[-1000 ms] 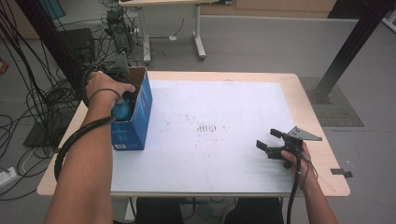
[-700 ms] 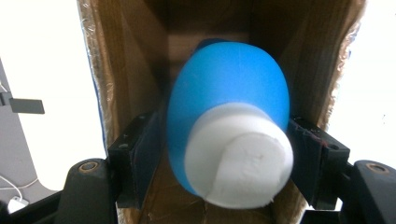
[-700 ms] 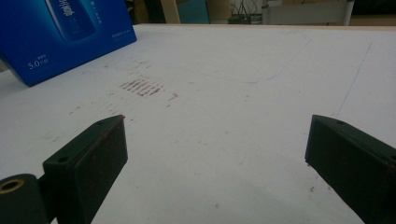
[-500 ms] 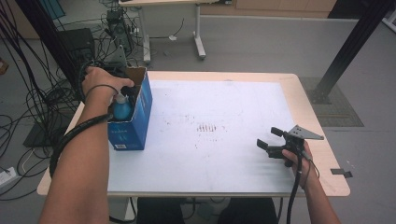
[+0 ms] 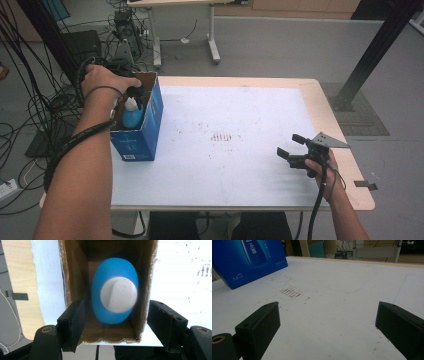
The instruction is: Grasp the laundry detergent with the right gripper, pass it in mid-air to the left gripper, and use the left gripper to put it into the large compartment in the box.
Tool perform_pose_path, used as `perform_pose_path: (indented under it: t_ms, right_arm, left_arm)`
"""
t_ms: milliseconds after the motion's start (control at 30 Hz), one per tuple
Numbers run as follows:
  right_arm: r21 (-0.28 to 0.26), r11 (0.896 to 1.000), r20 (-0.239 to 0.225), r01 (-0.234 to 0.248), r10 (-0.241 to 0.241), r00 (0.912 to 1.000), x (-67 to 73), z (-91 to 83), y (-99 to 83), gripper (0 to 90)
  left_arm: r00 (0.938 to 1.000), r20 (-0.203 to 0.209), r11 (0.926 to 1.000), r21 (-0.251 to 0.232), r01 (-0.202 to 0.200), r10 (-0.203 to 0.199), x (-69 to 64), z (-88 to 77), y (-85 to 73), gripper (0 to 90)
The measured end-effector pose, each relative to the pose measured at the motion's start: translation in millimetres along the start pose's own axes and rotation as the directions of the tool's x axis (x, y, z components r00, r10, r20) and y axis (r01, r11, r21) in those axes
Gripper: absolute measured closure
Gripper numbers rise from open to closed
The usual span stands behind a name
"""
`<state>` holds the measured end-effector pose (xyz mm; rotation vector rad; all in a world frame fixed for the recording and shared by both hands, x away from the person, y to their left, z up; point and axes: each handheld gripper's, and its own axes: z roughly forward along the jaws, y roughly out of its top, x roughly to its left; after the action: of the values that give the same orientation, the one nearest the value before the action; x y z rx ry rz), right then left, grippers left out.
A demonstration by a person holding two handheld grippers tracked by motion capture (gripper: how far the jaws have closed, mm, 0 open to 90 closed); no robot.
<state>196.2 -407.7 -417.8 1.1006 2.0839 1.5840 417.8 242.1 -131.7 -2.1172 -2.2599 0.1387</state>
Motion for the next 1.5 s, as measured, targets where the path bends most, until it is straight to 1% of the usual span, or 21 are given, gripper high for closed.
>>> perform_pose_path:
  t_ms: [100, 200, 267, 300, 367, 400, 567, 767, 833, 933, 1033, 1067, 1100, 1133, 1167, 1200, 1233, 1267, 1333, 1467, 1500]
  right_arm:
    - [-0.002, 1.0, -0.002, 0.004, -0.004, 1.0, 0.6, -0.1, 0.2, 5.5]
    - [-0.003, 1.0, -0.004, 0.003, -0.003, 1.0, 1.2, -0.5, -0.2, 5.5]
    - [-0.003, 1.0, -0.007, 0.003, -0.003, 1.0, 1.1, -0.7, -0.2, 5.5]
    - [-0.003, 1.0, -0.007, 0.004, -0.004, 1.0, 1.3, -0.8, 0.0, 5.5]
    - [-0.002, 1.0, -0.008, 0.006, -0.006, 0.9999, 1.3, -0.9, 0.6, 5.5]
    - [-0.003, 1.0, -0.008, 0.007, -0.007, 0.9999, 1.3, -1.0, 0.9, 5.5]
    - [-0.004, 1.0, -0.011, 0.008, -0.008, 0.9999, 1.8, -0.5, 1.3, 5.5]
    - [-0.002, 1.0, -0.016, 0.016, -0.016, 0.9998, 2.8, 0.8, 3.3, 5.5]
    - [-0.001, 1.0, -0.018, 0.019, -0.019, 0.9997, 3.6, 1.7, 4.9, 5.5]
    - [0.002, 1.0, -0.02, 0.022, -0.022, 0.9996, 4.4, 2.7, 6.6, 5.5]
    - [0.007, 1.0, -0.024, 0.027, -0.027, 0.9993, 5.0, 4.4, 7.8, 5.5]
    - [0.008, 1.0, -0.025, 0.027, -0.027, 0.9993, 5.2, 4.8, 8.1, 5.6]
    - [0.009, 1.0, -0.028, 0.027, -0.027, 0.9993, 5.2, 5.5, 8.7, 5.6]
    - [0.011, 1.0, -0.027, 0.028, -0.028, 0.9992, 5.7, 6.0, 9.2, 5.6]
    - [0.011, 1.0, -0.027, 0.028, -0.028, 0.9992, 5.7, 6.0, 9.2, 5.6]
    - [0.014, 0.999, -0.03, 0.031, -0.03, 0.9991, 6.0, 6.9, 10.1, 5.6]
    - [0.014, 0.999, -0.03, 0.031, -0.03, 0.9991, 6.0, 6.9, 10.1, 5.6]
    - [0.019, 0.999, -0.029, 0.035, -0.035, 0.999, 6.8, 7.5, 11.7, 5.6]
    - [0.02, 0.999, -0.029, 0.038, -0.038, 0.9989, 7.1, 7.5, 12.9, 5.6]
    - [0.022, 0.999, -0.027, 0.042, -0.041, 0.9988, 6.8, 6.7, 15.7, 5.6]
    - [0.025, 0.999, -0.026, 0.043, -0.042, 0.9988, 6.8, 6.3, 16.7, 5.6]
  left_arm:
    - [1.0, -0.007, 1.0, -0.001, -0.004, 0.004, -2.7, -4.0, -1.5, 28.6]
    - [0.9999, -0.003, 0.9997, -0.018, -0.014, 0.014, -4.7, -12.3, -7.4, 28.4]
    - [0.9999, 0.0, 0.9997, -0.02, -0.014, 0.014, -4.4, -13.5, -8.4, 27.9]
    - [0.9998, -0.008, 0.9996, -0.025, -0.017, 0.017, -5.0, -17.0, -10.9, 27.1]
    - [0.9999, -0.006, 0.9995, -0.027, -0.015, 0.015, -4.2, -18.1, -12.3, 26.8]
    - [0.9999, -0.005, 0.9994, -0.03, -0.014, 0.014, -3.8, -19.8, -14.2, 24.2]
    - [0.9999, 0.006, 0.9991, -0.039, -0.015, 0.015, -1.9, -23.1, -19.3, 19.9]
    - [0.9996, 0.012, 0.9985, -0.05, -0.024, 0.025, -2.0, -26.7, -25.3, 16.4]
    - [0.9992, 0.021, 0.9982, -0.051, -0.032, 0.033, -2.0, -28.0, -27.4, 14.5]
    - [0.9985, 0.032, 0.9965, -0.073, -0.042, 0.044, -3.7, -32.1, -33.6, 13.6]
    - [0.9971, 0.041, 0.9943, -0.088, -0.061, 0.064, -7.2, -35.6, -38.5, 10.1]
    - [0.996, 0.042, 0.9924, -0.098, -0.075, 0.079, -10.1, -36.8, -41.2, 10.0]
    - [0.9945, 0.053, 0.9914, -0.101, -0.084, 0.09, -10.6, -37.8, -42.4, 9.3]
    - [0.9935, 0.049, 0.9892, -0.11, -0.097, 0.102, -14.5, -39.0, -45.0, 8.8]
    - [0.9935, 0.049, 0.9892, -0.11, -0.097, 0.102, -14.5, -39.0, -45.0, 8.8]
    - [0.991, 0.042, 0.9849, -0.124, -0.121, 0.127, -21.0, -39.2, -48.7, 8.8]
    - [0.991, 0.042, 0.9849, -0.124, -0.121, 0.127, -21.0, -39.2, -48.7, 8.5]
    - [0.9882, 0.045, 0.9804, -0.14, -0.139, 0.146, -28.0, -39.1, -53.3, 8.3]
    - [0.9839, 0.045, 0.9746, -0.152, -0.164, 0.173, -35.3, -39.3, -57.1, 8.3]
    - [0.976, 0.056, 0.9636, -0.18, -0.198, 0.211, -46.9, -39.6, -64.1, 8.1]
    - [0.9748, 0.05, 0.961, -0.186, -0.205, 0.217, -50.2, -39.3, -66.0, 8.0]
